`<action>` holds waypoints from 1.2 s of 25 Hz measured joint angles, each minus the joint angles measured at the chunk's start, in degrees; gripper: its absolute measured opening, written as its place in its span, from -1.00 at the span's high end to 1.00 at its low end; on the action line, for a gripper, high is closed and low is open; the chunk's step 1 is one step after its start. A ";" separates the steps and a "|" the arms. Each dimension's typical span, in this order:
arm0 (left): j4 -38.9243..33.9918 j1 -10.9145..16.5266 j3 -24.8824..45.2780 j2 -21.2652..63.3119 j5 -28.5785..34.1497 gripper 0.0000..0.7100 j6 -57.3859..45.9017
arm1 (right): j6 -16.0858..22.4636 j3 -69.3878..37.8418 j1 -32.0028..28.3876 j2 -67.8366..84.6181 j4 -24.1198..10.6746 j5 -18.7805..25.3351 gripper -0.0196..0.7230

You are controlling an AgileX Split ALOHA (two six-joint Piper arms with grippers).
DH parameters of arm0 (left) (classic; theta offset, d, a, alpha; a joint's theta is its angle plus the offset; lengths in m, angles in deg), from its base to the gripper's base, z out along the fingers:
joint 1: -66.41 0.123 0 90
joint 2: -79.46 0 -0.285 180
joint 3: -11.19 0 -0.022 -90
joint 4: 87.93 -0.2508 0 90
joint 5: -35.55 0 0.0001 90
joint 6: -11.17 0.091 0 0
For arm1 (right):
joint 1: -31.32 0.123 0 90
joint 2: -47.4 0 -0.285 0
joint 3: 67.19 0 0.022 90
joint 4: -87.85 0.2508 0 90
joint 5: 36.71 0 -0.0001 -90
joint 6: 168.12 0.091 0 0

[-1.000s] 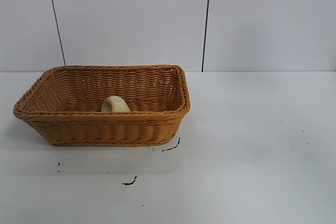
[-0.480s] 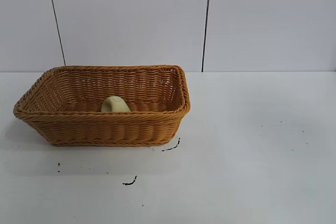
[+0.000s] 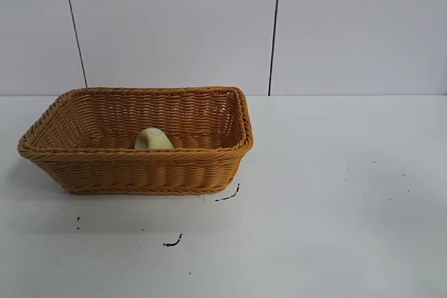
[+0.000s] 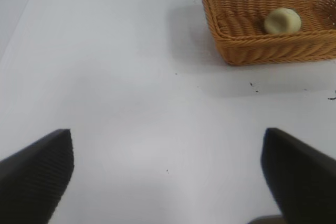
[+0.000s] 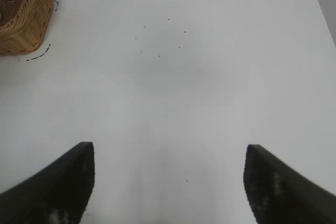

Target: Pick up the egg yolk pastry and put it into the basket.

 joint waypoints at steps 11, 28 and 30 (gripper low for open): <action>0.00 0.00 0.00 0.00 0.00 -0.96 0.00 | 0.00 -0.18 0.00 6.17 0.02 -0.06 -0.56; 0.00 0.00 0.00 0.00 0.00 -0.96 0.00 | 0.00 -0.18 0.00 6.17 0.02 -0.06 -0.56; 0.00 0.00 0.00 0.00 0.00 -0.96 0.00 | 0.00 -0.18 0.00 6.17 0.02 -0.06 -0.56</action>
